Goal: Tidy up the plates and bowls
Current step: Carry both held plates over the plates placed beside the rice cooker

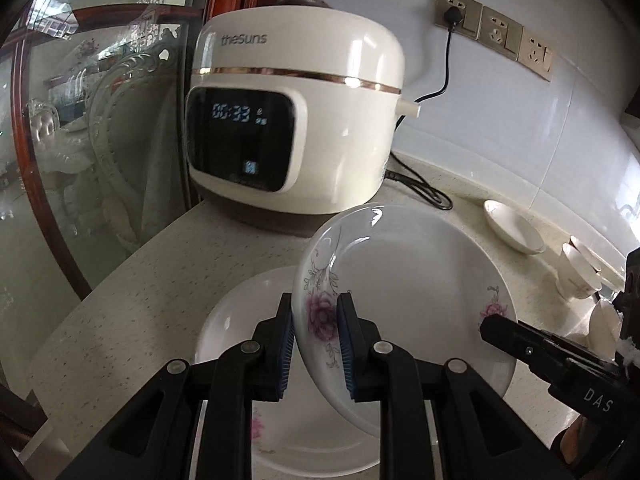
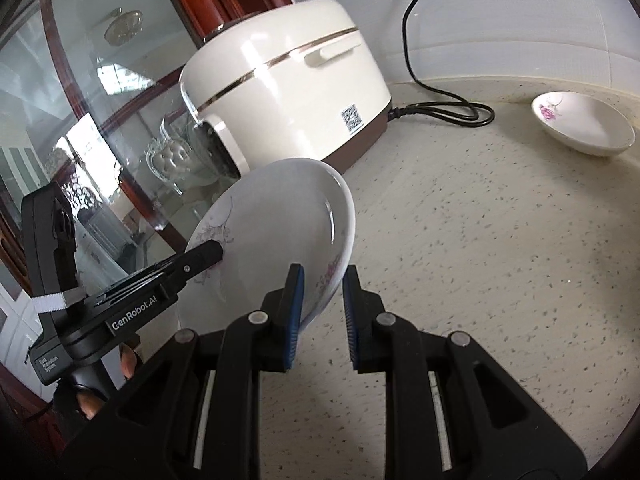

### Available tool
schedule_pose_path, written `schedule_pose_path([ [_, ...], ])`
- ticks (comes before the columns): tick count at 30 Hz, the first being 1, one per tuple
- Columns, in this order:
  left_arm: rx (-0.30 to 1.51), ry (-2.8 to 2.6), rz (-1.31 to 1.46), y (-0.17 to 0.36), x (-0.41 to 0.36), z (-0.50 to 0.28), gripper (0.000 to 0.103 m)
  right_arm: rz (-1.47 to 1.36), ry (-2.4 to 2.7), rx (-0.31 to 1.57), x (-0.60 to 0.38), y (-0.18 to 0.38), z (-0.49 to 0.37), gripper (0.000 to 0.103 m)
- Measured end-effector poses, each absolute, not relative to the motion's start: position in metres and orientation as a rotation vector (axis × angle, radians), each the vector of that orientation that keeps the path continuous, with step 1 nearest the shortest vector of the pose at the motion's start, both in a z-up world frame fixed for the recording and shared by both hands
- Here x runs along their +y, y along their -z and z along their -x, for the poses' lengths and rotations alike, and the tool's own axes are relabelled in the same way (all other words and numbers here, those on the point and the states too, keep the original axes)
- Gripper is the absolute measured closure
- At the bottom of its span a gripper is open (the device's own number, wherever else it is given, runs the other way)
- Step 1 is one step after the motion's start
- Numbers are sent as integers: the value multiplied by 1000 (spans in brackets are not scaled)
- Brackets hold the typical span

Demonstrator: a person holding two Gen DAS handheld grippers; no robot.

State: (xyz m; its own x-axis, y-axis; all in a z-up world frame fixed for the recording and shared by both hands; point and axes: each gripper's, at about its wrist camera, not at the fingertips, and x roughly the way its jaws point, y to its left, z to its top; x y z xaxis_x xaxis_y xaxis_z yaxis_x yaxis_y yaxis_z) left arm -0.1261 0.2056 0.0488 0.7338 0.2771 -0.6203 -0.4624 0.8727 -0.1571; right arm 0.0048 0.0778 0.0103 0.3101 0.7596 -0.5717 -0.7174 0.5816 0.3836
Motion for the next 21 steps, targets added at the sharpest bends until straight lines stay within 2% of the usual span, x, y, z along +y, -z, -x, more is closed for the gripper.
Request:
schedule_pose_path([
  [21, 675, -492, 302, -32, 225, 149, 77, 43, -1033, 778, 109, -8, 11, 80],
])
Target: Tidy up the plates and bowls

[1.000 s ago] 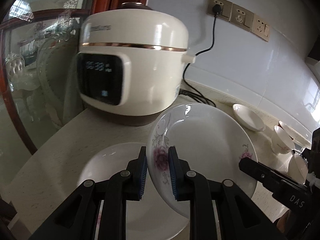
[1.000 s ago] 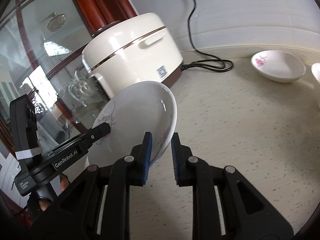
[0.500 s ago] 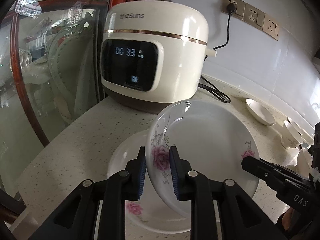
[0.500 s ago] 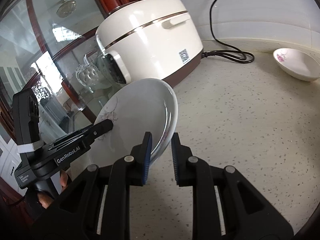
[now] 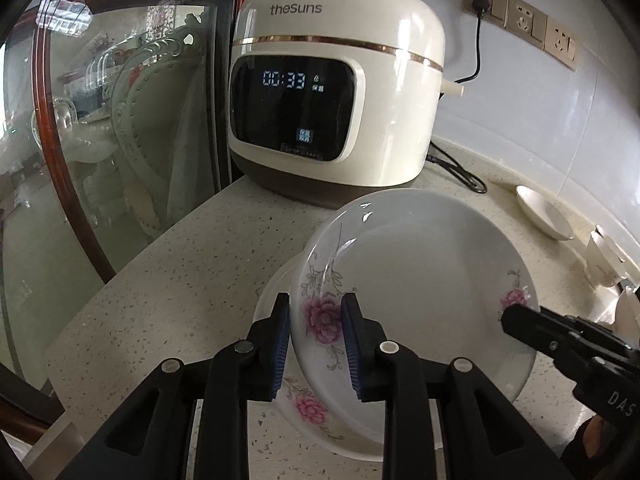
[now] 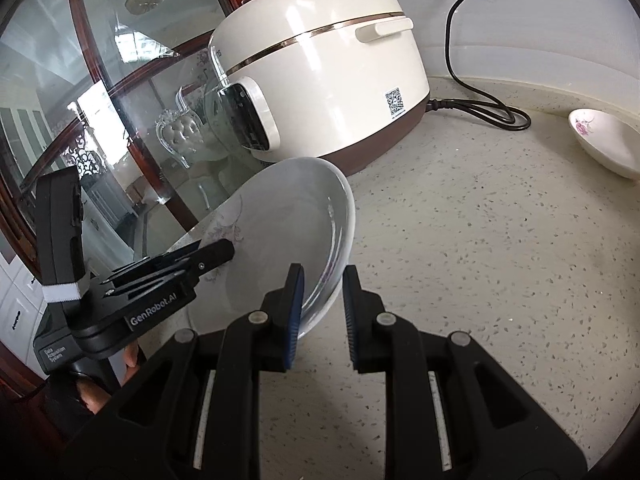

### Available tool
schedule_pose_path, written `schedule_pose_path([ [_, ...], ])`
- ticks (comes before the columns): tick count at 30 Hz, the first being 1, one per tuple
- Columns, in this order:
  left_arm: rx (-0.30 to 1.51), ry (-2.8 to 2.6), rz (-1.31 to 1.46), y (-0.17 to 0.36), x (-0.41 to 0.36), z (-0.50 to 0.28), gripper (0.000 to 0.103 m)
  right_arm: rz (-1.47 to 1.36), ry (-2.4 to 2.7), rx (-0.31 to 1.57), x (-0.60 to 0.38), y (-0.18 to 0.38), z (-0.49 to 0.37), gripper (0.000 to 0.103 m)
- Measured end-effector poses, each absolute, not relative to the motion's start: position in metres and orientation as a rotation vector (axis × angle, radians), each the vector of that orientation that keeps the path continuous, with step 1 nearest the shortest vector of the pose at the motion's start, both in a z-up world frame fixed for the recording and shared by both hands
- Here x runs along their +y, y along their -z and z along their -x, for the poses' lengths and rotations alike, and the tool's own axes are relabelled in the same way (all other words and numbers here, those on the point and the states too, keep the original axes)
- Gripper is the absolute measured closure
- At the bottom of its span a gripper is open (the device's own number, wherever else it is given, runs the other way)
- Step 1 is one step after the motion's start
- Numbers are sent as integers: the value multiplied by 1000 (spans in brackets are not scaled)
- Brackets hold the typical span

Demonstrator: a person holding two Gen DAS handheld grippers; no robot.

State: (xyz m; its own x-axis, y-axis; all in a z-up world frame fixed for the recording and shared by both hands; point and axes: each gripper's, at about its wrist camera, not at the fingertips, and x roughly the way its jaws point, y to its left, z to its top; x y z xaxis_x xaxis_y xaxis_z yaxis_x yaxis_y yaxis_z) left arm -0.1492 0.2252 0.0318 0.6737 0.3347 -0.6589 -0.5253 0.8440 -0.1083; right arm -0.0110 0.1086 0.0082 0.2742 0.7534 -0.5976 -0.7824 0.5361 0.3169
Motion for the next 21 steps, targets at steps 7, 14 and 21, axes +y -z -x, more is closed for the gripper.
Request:
schedule_pose_path([
  [7, 673, -507, 271, -32, 227, 142, 77, 70, -1018, 804, 117, -5, 9, 79],
  [14, 648, -487, 301, -37, 223, 144, 50, 52, -983, 745, 108, -12, 13, 40],
  [21, 629, -489, 271, -38, 213, 144, 30, -44, -935, 768, 90, -11, -1, 38],
])
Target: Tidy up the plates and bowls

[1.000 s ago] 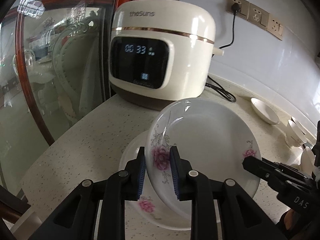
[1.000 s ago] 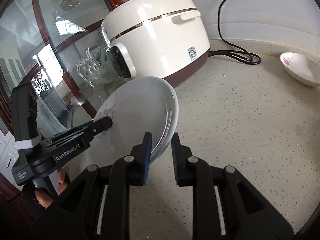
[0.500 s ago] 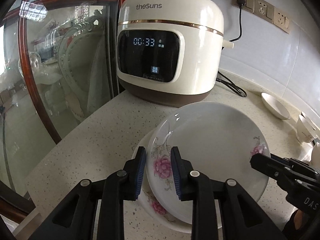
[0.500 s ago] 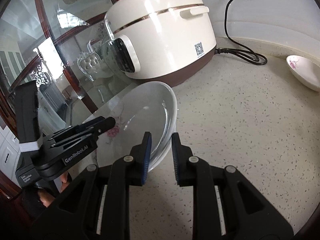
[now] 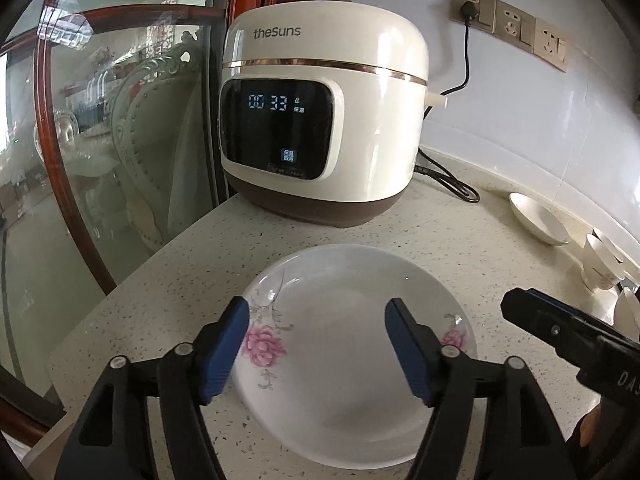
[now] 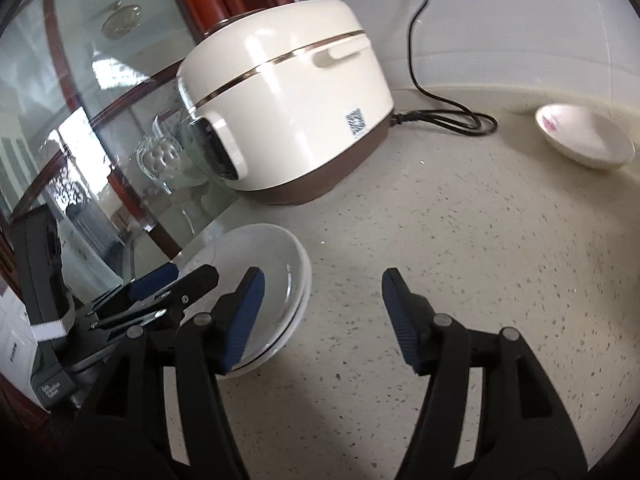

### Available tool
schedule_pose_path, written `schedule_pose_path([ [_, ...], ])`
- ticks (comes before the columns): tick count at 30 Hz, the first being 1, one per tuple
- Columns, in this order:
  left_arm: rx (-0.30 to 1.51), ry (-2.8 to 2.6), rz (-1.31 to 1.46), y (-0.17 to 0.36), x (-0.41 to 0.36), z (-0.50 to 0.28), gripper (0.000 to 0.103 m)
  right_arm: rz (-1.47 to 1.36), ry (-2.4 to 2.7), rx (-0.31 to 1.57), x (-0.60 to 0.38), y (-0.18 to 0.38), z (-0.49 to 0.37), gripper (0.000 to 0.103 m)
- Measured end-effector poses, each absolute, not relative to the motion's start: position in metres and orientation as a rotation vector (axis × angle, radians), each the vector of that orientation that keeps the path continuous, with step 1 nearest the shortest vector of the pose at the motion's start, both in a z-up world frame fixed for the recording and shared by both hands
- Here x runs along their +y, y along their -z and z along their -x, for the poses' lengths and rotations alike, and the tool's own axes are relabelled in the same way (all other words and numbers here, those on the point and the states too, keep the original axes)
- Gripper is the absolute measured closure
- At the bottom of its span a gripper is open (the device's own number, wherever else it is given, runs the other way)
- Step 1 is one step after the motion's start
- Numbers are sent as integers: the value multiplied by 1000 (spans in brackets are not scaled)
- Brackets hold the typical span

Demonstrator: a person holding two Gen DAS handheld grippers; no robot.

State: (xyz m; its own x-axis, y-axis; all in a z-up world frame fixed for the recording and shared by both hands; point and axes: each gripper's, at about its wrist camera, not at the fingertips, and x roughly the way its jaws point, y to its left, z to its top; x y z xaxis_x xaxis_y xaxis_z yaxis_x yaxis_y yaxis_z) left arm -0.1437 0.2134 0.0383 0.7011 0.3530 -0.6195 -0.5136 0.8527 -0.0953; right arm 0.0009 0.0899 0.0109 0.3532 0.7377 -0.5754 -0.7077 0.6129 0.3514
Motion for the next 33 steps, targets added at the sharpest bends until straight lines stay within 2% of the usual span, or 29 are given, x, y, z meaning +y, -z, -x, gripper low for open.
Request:
schedule_pose_path([
  [16, 617, -429, 250, -50, 190, 134, 26, -153, -847, 818, 65, -9, -19, 38],
  [19, 620, -382, 257, -57, 178, 122, 21, -183, -803, 828, 55, -9, -26, 38],
  [30, 686, -298, 358, -76, 138, 52, 20, -227, -544, 783, 4, -19, -50, 38],
  [33, 651, -283, 387, -82, 129, 35, 19, -202, -481, 728, -6, -28, -50, 38],
])
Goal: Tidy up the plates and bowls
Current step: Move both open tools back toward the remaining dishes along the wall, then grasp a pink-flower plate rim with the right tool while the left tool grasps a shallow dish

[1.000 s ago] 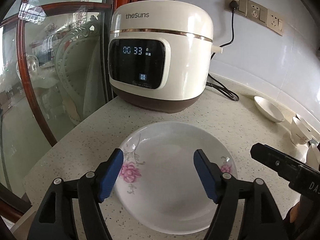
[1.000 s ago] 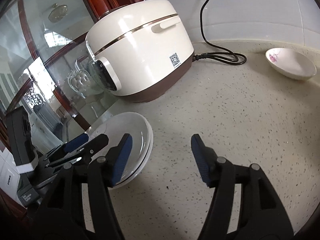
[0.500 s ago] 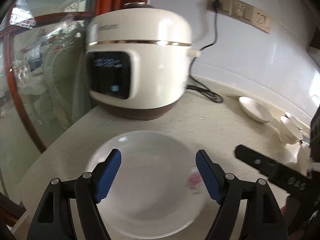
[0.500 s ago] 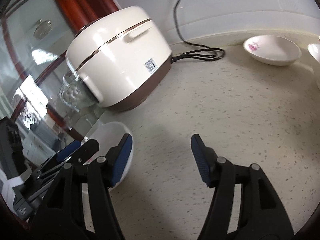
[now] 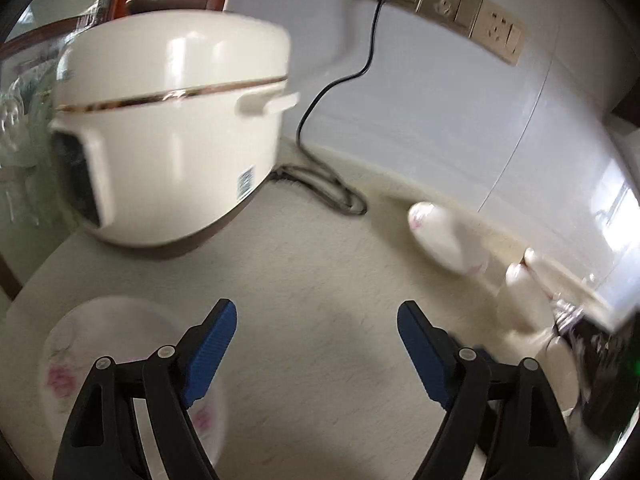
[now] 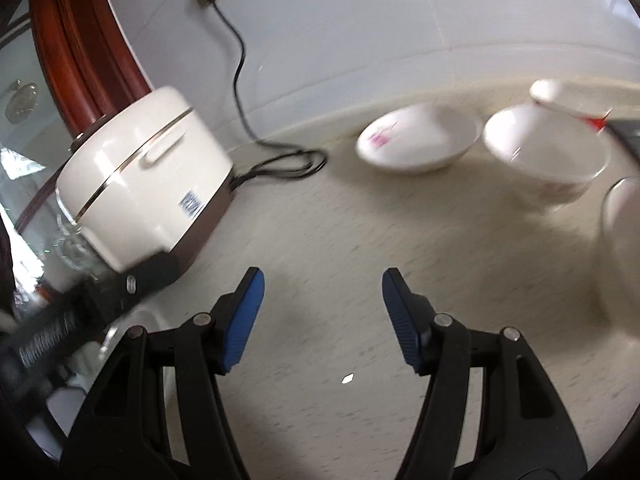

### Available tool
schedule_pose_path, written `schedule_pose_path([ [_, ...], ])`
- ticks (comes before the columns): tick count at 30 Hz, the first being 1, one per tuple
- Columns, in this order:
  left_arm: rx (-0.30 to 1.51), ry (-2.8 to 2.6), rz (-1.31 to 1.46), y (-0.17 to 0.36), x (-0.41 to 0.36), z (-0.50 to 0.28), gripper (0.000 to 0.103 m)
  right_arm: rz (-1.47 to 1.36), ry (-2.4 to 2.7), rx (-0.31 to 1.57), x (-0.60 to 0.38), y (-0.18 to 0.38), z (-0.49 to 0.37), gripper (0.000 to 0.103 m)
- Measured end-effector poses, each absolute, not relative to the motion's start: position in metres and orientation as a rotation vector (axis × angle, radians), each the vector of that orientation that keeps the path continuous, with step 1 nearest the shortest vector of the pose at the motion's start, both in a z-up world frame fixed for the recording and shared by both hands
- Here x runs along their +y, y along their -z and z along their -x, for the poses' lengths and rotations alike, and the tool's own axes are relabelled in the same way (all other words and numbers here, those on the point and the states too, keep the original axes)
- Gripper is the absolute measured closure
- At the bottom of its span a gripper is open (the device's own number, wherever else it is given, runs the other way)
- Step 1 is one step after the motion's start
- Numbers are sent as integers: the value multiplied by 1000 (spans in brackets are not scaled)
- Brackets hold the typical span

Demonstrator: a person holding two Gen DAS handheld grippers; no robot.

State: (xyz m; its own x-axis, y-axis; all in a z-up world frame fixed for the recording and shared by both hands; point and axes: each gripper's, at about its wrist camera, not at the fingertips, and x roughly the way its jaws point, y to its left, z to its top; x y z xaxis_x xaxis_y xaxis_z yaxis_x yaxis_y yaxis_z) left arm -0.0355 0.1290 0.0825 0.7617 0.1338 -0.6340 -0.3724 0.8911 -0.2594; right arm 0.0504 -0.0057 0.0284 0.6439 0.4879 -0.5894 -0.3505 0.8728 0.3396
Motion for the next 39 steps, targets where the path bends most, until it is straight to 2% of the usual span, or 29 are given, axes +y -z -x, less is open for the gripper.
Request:
schedule_pose_path([
  [11, 572, -385, 664, -68, 143, -65, 17, -278, -306, 551, -49, -54, -53, 38],
  [16, 631, -246, 701, -34, 140, -119, 17, -273, -286, 515, -52, -57, -54, 38],
  [21, 673, -134, 691, -15, 138, -136, 17, -250, -268, 515, -56, -64, -68, 38],
  [24, 666, -122, 699, -13, 137, -139, 17, -196, -226, 561, -52, -80, -98, 38],
  [29, 651, -139, 668, -18, 138, -136, 17, -169, -167, 760, -50, -109, -205, 38],
  [34, 641, -168, 642, -24, 142, -132, 17, -226, -164, 998, -57, -88, -296, 38],
  [38, 657, -163, 605, -26, 138, -136, 17, -157, -144, 1130, -53, -57, -332, 56],
  [39, 662, -149, 611, -26, 138, -136, 17, -134, -146, 1137, -53, -52, -335, 56],
])
